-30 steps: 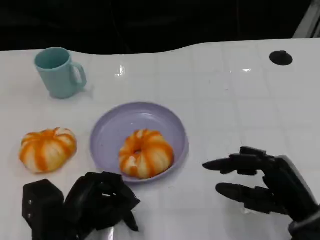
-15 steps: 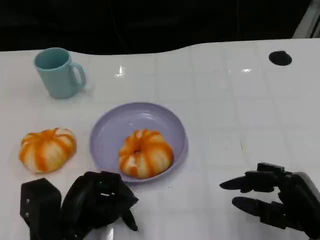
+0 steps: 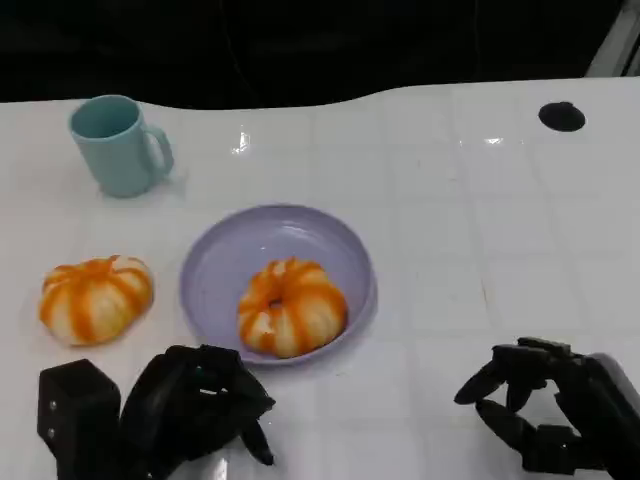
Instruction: Grasp the bread from the table and place it into the plate.
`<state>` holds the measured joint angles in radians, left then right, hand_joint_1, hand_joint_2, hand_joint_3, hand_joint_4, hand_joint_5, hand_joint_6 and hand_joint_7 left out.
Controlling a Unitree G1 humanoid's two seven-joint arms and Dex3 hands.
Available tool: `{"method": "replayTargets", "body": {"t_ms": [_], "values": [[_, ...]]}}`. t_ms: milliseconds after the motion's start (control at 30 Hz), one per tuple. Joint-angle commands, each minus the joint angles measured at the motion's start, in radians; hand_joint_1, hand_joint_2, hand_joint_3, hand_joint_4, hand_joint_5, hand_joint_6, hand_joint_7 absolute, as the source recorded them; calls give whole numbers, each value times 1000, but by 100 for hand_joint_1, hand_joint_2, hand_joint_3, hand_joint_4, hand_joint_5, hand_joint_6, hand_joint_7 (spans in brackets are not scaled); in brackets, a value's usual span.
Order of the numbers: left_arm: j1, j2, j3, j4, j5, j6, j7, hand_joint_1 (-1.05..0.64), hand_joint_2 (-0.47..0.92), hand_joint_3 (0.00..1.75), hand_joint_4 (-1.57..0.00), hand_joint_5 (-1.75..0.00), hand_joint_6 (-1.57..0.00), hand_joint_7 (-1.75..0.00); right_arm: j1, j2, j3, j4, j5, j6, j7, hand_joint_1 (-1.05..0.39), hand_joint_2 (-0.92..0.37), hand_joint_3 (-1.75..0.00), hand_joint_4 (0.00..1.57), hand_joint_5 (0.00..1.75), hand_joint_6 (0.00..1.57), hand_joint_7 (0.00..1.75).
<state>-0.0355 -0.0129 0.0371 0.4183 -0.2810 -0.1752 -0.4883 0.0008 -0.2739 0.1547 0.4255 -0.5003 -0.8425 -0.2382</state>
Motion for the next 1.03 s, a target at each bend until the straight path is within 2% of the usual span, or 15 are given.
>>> {"method": "replayTargets", "body": {"t_ms": [33, 367, 1033], "values": [[5, 20, 6, -1, 7, -9, -9, -105, 73, 12, -157, -79, -157, -51, -4, -12, -3, 10, 2, -7, -9, -29, -47, -118, 77, 175, 78, 129], [5, 22, 8, -3, 4, -4, -8, -105, 74, 10, -157, -80, -157, -51, 8, -12, 13, 3, -7, -17, -7, -32, -44, -118, 79, 174, 77, 132], [-1, 21, 13, 19, 2, -19, -17, -105, 75, 8, -157, -80, -157, -50, 8, -11, 21, 9, -29, -11, -19, -34, -46, -114, 77, 174, 77, 132]]}}
